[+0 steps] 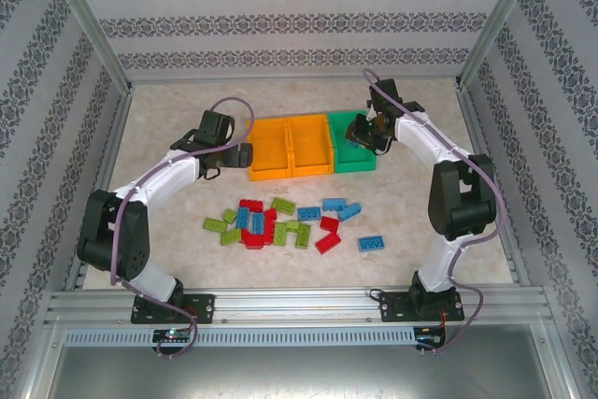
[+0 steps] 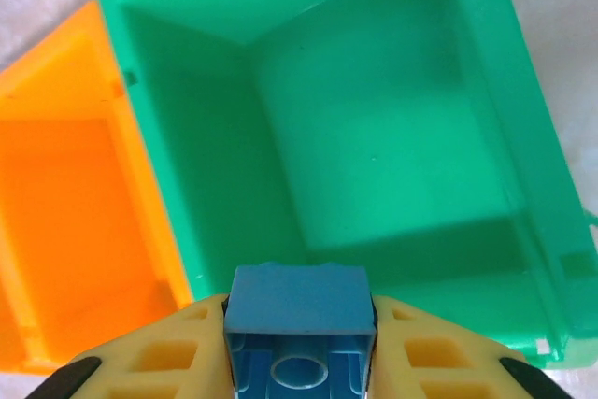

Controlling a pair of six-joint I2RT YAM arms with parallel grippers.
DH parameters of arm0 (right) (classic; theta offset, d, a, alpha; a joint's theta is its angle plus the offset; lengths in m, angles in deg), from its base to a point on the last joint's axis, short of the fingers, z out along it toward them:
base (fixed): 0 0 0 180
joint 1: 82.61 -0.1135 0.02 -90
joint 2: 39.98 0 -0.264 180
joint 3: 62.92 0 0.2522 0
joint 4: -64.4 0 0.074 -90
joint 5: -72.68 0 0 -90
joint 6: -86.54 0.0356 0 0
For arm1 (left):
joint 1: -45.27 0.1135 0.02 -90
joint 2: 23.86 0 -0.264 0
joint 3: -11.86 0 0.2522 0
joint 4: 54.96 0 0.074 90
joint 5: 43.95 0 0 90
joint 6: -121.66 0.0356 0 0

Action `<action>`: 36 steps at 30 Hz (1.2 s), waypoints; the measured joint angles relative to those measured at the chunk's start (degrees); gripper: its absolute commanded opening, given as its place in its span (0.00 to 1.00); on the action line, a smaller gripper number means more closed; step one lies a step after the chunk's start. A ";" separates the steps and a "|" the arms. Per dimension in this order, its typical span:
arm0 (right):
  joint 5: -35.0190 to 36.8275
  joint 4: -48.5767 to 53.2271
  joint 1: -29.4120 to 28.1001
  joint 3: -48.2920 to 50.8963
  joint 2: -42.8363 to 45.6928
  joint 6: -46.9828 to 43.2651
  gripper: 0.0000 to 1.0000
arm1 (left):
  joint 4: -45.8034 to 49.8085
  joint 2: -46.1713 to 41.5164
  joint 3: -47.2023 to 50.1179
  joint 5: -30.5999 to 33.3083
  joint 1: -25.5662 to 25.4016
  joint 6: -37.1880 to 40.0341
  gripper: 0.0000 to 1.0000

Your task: Sort the legos into containers by color

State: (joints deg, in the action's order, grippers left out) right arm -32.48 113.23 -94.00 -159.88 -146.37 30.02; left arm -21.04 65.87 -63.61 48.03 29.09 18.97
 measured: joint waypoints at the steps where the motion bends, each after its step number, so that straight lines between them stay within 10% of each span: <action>1: 0.46 0.66 0.00 -0.55 -0.92 -0.50 0.31 | 0.00 -0.31 0.33 0.07 0.00 -0.17 0.97; 17: 4.46 5.90 -2.95 -6.40 -6.78 -3.48 0.31 | 0.37 -2.10 2.89 1.33 0.00 -1.97 0.97; 25: 5.57 6.97 -3.02 -7.52 -7.15 -3.85 0.77 | 0.44 -2.43 3.02 1.33 0.00 -2.36 0.97; 36: 5.70 4.63 -4.26 -2.86 -3.26 -7.34 0.89 | 0.46 -3.06 3.85 1.33 0.00 -2.45 0.98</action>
State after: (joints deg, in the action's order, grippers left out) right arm -26.77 117.87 -98.27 -162.75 -149.63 22.67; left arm -20.58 62.81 -59.77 49.36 29.09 16.52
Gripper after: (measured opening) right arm 0.871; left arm 0.975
